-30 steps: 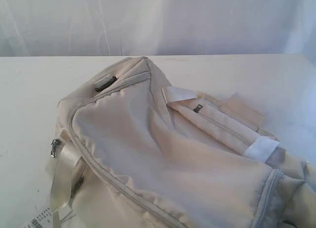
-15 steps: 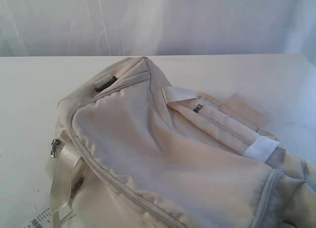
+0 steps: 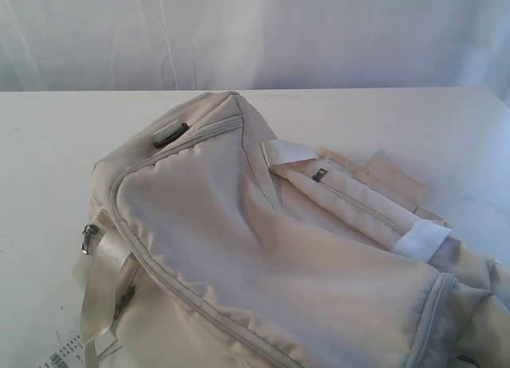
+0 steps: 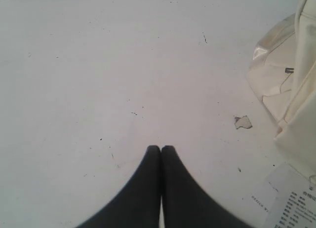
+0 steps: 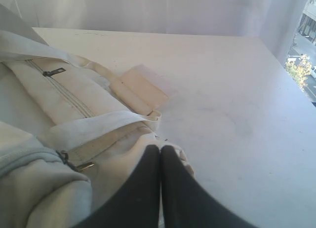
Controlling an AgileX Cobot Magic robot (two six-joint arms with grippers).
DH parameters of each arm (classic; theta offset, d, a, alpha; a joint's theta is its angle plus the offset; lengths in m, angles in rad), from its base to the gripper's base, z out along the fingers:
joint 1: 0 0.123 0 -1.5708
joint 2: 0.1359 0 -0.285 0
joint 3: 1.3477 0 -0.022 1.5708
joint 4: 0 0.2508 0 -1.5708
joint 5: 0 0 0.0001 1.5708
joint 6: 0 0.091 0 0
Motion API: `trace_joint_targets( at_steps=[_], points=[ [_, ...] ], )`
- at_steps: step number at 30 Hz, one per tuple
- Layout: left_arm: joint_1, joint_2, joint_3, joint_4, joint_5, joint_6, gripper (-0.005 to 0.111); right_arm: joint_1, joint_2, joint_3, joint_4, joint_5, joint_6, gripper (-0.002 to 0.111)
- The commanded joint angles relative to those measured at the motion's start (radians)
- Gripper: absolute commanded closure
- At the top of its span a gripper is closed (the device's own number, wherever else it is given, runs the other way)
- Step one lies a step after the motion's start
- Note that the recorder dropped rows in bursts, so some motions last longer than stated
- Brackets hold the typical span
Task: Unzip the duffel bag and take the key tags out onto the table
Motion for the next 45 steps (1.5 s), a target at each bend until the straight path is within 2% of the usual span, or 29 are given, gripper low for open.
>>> trace_joint_targets(
  at_steps=[1, 13, 17, 29, 34, 39, 45],
  points=[
    [-0.001, -0.004, 0.005, -0.007, -0.010, -0.005, 0.107, -0.008, -0.005, 0.007, -0.007, -0.014, -0.005, 0.108],
    [-0.001, -0.004, 0.005, -0.007, -0.112, -0.005, 0.107, -0.008, -0.005, 0.007, -0.007, -0.014, -0.005, 0.108],
    [-0.001, -0.004, 0.005, -0.007, -0.228, -0.005, 0.107, -0.008, -0.005, 0.007, -0.017, -0.032, -0.017, 0.108],
    [-0.001, -0.004, 0.005, -0.007, -0.601, -0.005, 0.107, -0.008, -0.005, 0.007, -0.018, -0.349, -0.044, 0.108],
    [-0.001, -0.004, 0.005, -0.011, -0.757, -0.005, 0.107, -0.008, -0.005, 0.007, -0.018, -0.422, -0.046, 0.108],
    [-0.001, -0.004, 0.005, -0.011, -0.849, -0.005, 0.107, -0.008, -0.005, 0.007, -0.004, -0.484, -0.036, 0.108],
    [-0.001, -0.004, 0.005, -0.011, -0.952, -0.009, 0.107, -0.008, -0.005, 0.007, -0.004, -0.697, -0.038, 0.108]
  ],
)
